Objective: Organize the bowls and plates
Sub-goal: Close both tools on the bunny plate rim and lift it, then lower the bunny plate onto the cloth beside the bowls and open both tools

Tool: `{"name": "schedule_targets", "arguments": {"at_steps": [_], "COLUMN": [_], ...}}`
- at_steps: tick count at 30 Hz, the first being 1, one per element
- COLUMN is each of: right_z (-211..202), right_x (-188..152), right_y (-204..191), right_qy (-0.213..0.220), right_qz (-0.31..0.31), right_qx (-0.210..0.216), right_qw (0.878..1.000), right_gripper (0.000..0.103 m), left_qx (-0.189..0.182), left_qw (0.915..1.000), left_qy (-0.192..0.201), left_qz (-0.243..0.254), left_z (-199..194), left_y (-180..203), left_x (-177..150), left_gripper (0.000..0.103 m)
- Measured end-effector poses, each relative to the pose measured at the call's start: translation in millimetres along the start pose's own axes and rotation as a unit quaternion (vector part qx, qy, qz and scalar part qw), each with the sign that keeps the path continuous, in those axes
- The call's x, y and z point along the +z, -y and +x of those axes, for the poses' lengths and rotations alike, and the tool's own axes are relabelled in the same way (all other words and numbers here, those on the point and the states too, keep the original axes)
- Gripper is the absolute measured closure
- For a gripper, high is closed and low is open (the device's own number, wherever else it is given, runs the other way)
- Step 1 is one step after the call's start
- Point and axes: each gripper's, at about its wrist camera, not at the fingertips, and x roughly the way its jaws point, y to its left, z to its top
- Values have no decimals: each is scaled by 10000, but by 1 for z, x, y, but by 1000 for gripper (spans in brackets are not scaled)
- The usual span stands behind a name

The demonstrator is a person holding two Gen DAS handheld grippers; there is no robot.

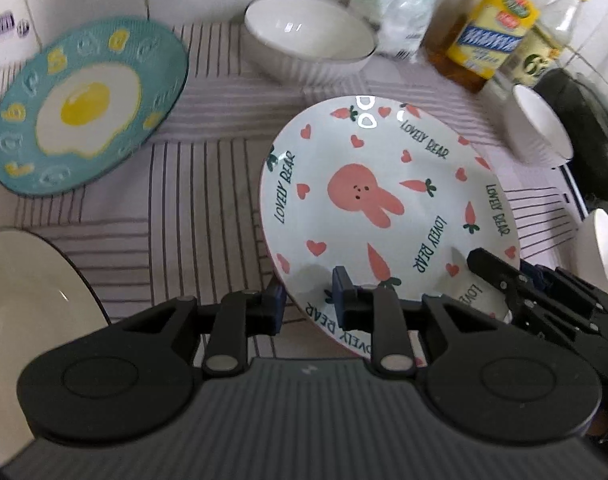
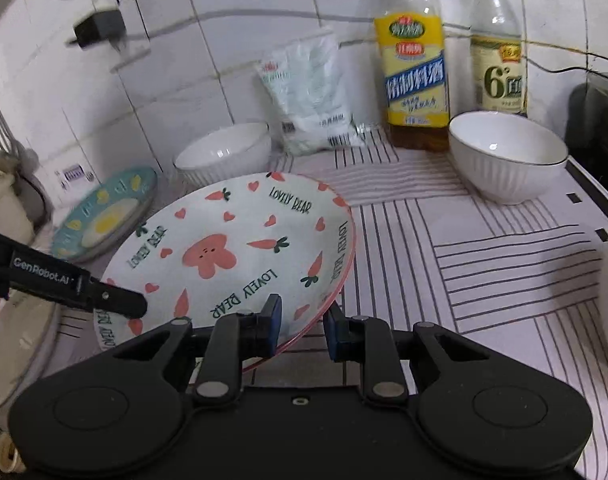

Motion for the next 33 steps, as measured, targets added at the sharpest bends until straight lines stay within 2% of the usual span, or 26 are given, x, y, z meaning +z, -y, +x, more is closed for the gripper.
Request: {"name": "schedule_targets", "arguments": {"at_steps": [3,6,8,9,10,12,16,20,23,25,31,33], "right_z": [1,4,6,6,2,-5,-21,-53,-68,-87,-113,-122], "right_x": [-1,2,12,12,17,20,24,31,35,40,44,43], "right_y": [-1,-1,-17,-17,-30,-38,-51,-80,-92,-109,-139,-150], "right_qy": [15,-171,-478,-478,-603,-686,-736,-592,-451,-271,-123,-83], "right_qz": [24,199,71,71,-31,60,233,130,78,39,-232,-302], "right_qx": [-43,-133,-628,-628,-980,-1097,-1081,-1054,-937,-700,-474,-370], "right_qw": [10000,9996,9969,9969,9934,9916,9911,9926,9946,9972,9985,9988], "right_gripper": [76,74,71,65,62,55,52,48,43,40,36,32], "left_qx": [-50,-85,-54,-17,4,68,160,336,357,342,473,515], "left_qw": [9999,9996,9993,9990,9988,9989,9990,9986,9989,9990,9980,9976], "left_qy": [-60,-174,-333,-423,-475,-459,-419,-350,-214,-125,52,121], "left_qz": [-125,-188,-173,-164,-123,-50,66,190,219,241,411,455], "left_z": [3,5,2,-1,-4,-17,-49,-82,-110,-127,-164,-174], "left_y": [-6,-6,-3,-3,-2,-4,-14,-30,-43,-49,-59,-61], "left_x": [1,1,1,2,2,0,-6,-12,-19,-24,-42,-51], "left_gripper": [81,80,73,69,67,64,59,56,51,48,41,38]}}
